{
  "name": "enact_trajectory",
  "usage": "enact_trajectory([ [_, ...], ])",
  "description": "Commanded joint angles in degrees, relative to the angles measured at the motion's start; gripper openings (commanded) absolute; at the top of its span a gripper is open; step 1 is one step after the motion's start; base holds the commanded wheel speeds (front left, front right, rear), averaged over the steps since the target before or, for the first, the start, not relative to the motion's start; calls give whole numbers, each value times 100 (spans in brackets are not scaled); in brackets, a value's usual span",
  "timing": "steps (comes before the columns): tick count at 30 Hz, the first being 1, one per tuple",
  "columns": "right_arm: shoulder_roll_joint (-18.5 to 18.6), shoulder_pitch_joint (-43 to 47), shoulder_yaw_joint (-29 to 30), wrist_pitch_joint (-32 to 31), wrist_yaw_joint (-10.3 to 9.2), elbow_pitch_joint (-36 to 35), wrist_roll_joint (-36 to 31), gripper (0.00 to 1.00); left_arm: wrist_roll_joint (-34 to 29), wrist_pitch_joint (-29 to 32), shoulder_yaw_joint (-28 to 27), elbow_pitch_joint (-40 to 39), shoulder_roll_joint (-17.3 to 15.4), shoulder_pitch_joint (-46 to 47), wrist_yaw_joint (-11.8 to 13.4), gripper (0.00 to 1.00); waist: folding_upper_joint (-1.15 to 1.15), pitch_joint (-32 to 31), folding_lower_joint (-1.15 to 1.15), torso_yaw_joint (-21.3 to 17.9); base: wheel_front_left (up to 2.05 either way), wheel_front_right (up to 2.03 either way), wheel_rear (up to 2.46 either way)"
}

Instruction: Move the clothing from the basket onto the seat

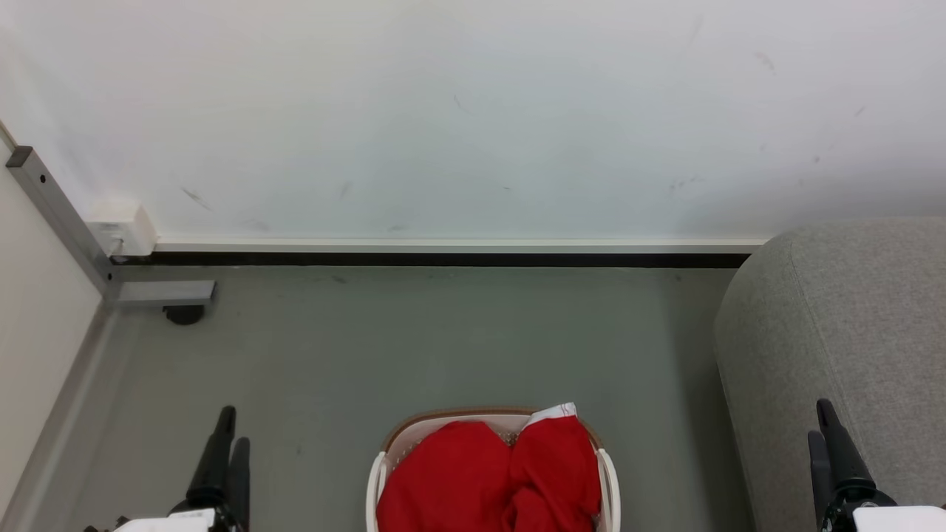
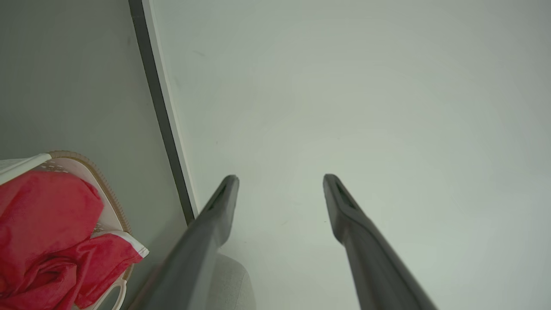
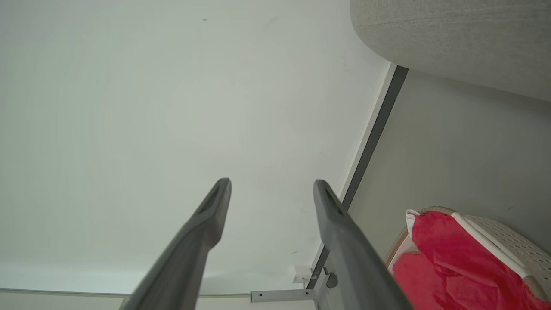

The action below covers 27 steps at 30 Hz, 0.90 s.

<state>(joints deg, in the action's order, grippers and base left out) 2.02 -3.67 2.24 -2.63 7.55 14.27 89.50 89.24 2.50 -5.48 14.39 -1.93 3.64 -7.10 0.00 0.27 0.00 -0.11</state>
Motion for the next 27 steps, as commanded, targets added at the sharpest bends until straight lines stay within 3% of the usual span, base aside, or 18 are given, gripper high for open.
enact_trajectory([
  [1, 51, -175, -41, 61, -1, -152, -93, 100, -150, -50, -5, -135, -41, 155, -17, 100, 0, 0, 0, -4, 0, 0, 0],
  [13, 60, -222, -237, 352, -3, -388, -818, 100, -1310, -337, 48, -457, -55, 146, -22, 100, 0, 2, 0, -37, 0, 0, 0],
  [27, 72, -269, -386, 648, -4, -522, -2267, 100, -3105, -636, 146, -686, -69, 106, -29, 100, 0, 14, 0, -85, 0, 0, 0],
])
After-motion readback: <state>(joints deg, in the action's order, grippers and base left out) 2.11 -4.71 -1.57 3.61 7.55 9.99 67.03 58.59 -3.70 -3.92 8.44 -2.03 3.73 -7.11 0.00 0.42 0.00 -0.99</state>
